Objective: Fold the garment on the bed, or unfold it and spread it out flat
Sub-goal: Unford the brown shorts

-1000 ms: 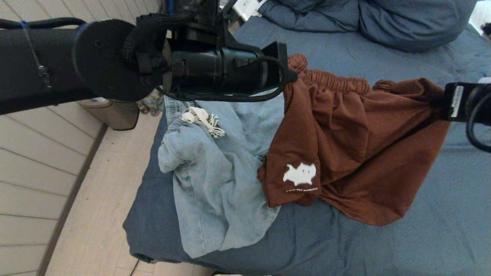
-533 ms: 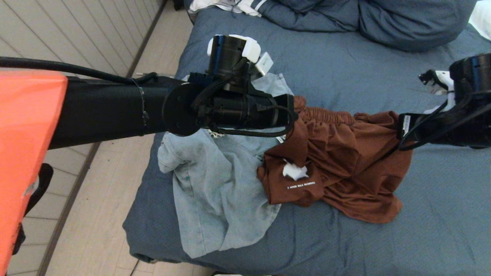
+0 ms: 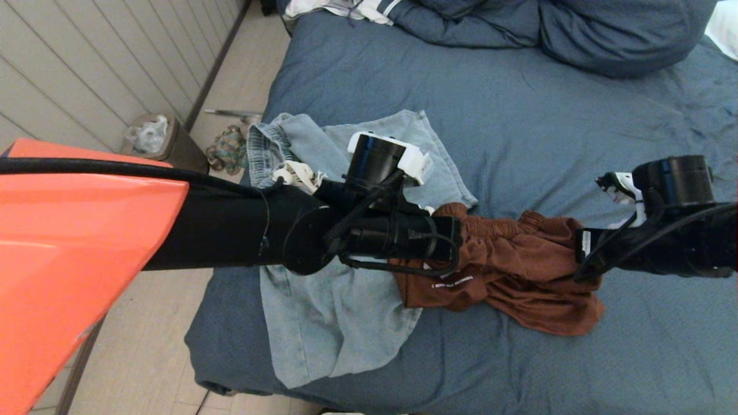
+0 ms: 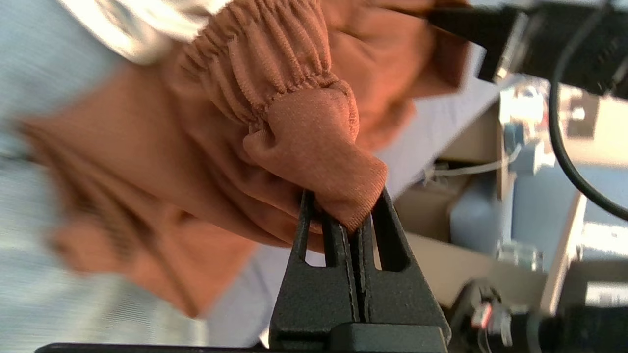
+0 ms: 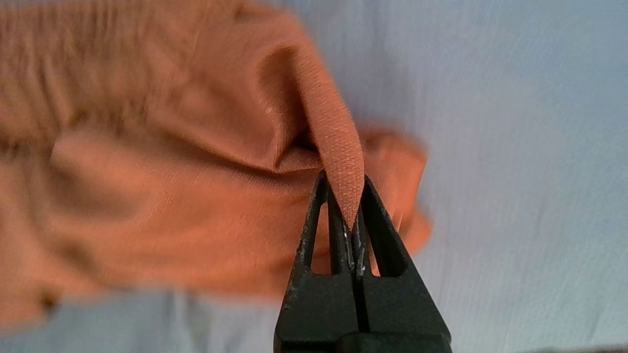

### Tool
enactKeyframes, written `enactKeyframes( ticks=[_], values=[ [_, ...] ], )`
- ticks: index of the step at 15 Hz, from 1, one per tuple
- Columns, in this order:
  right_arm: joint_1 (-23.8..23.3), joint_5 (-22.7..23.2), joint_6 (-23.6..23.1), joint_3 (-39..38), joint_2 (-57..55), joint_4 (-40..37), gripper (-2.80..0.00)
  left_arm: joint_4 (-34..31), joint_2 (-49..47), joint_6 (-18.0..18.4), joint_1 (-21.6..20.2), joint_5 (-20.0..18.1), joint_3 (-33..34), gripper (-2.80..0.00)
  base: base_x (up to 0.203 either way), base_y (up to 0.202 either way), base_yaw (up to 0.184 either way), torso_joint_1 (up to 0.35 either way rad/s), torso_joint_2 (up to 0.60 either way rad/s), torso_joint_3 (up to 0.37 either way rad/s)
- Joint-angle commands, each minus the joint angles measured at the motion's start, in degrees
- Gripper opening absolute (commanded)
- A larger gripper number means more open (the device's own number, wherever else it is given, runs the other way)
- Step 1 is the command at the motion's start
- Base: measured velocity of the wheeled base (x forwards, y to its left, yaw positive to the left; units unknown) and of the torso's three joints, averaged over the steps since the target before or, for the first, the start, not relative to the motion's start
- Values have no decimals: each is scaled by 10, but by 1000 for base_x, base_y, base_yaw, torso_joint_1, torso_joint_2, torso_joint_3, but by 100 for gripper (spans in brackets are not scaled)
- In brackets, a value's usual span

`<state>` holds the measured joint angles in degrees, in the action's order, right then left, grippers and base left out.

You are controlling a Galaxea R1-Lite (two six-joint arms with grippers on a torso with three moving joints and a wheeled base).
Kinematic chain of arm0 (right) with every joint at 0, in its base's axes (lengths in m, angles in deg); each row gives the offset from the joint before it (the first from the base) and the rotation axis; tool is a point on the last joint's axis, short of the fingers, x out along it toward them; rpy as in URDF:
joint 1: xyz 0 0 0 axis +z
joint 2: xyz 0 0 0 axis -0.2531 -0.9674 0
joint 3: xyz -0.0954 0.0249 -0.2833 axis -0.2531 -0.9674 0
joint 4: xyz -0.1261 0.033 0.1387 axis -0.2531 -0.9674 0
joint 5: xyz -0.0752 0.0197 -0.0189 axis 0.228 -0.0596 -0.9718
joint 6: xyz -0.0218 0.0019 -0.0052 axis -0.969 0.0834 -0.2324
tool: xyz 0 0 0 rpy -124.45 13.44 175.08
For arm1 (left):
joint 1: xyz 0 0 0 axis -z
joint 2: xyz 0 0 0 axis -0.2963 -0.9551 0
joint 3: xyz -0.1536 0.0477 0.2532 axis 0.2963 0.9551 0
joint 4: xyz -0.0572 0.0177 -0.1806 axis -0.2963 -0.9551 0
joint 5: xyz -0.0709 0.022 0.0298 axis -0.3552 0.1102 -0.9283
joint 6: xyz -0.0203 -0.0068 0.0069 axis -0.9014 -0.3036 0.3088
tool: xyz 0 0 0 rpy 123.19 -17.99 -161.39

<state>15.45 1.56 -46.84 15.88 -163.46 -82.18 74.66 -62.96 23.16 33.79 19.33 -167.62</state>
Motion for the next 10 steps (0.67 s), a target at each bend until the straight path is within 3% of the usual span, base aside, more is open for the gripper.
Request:
enactKeyframes(
  ticks=[1, 2, 6, 10],
  values=[
    [2, 17, -1, -43, 38, 0, -280, 28, 22, -1, 24, 1, 41, -280, 0, 0, 0, 0, 0, 0],
    [4, 23, -2, -60, 51, 1, 0, 32, 29, -2, 31, 2, 51, -280, 0, 0, 0, 0, 0, 0],
    [11, 55, -39, -117, 109, 2, 0, 34, 51, -4, 40, 1, 89, -280, 0, 0, 0, 0, 0, 0],
    [-20, 150, -79, -107, 180, 1, 0, 57, 59, -4, 51, 1, 129, -280, 0, 0, 0, 0, 0, 0]
  ],
)
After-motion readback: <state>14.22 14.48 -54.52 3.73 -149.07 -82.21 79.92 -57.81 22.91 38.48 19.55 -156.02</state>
